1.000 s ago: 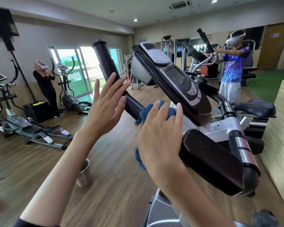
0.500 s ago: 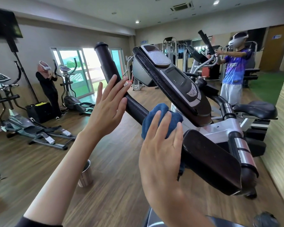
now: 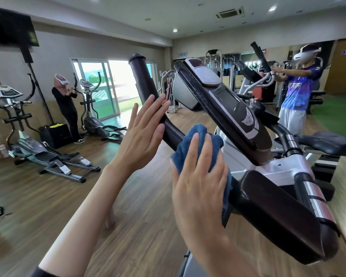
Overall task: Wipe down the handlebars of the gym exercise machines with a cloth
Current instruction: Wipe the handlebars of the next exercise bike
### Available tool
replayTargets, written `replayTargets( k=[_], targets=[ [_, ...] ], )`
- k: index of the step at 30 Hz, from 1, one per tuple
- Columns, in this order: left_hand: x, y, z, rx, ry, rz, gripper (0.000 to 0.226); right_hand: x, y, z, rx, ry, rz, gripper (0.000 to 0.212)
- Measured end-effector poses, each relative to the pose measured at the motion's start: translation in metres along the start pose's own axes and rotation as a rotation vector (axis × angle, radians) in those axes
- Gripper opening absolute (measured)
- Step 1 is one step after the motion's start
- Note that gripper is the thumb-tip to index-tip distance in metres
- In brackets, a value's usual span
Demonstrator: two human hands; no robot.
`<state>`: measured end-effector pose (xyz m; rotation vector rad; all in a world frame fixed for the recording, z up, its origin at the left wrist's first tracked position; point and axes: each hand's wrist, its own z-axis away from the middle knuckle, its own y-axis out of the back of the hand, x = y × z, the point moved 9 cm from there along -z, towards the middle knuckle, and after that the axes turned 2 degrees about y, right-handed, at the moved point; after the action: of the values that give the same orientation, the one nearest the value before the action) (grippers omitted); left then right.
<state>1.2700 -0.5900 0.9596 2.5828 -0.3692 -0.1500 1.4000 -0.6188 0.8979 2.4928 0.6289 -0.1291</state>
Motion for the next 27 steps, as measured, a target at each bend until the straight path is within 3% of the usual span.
replayTargets(
  k=[7, 15, 20, 27],
  targets=[
    [-0.021, 0.004, -0.006, 0.078, 0.029, 0.121, 0.051, -0.014, 0.004, -0.029, 0.145, 0.005, -0.127, 0.051],
    [-0.043, 0.003, -0.013, 0.207, -0.045, 0.359, 0.053, 0.002, 0.009, -0.020, 0.140, 0.097, -0.078, 0.053],
    [-0.062, 0.006, -0.022, 0.184, 0.012, 0.609, 0.056, -0.034, -0.004, -0.037, 0.245, 0.103, 0.060, 0.053],
    [-0.070, 0.015, -0.039, 0.147, -0.025, 0.819, 0.054, -0.071, -0.018, -0.076, 0.310, -0.002, -0.041, 0.057]
  ],
)
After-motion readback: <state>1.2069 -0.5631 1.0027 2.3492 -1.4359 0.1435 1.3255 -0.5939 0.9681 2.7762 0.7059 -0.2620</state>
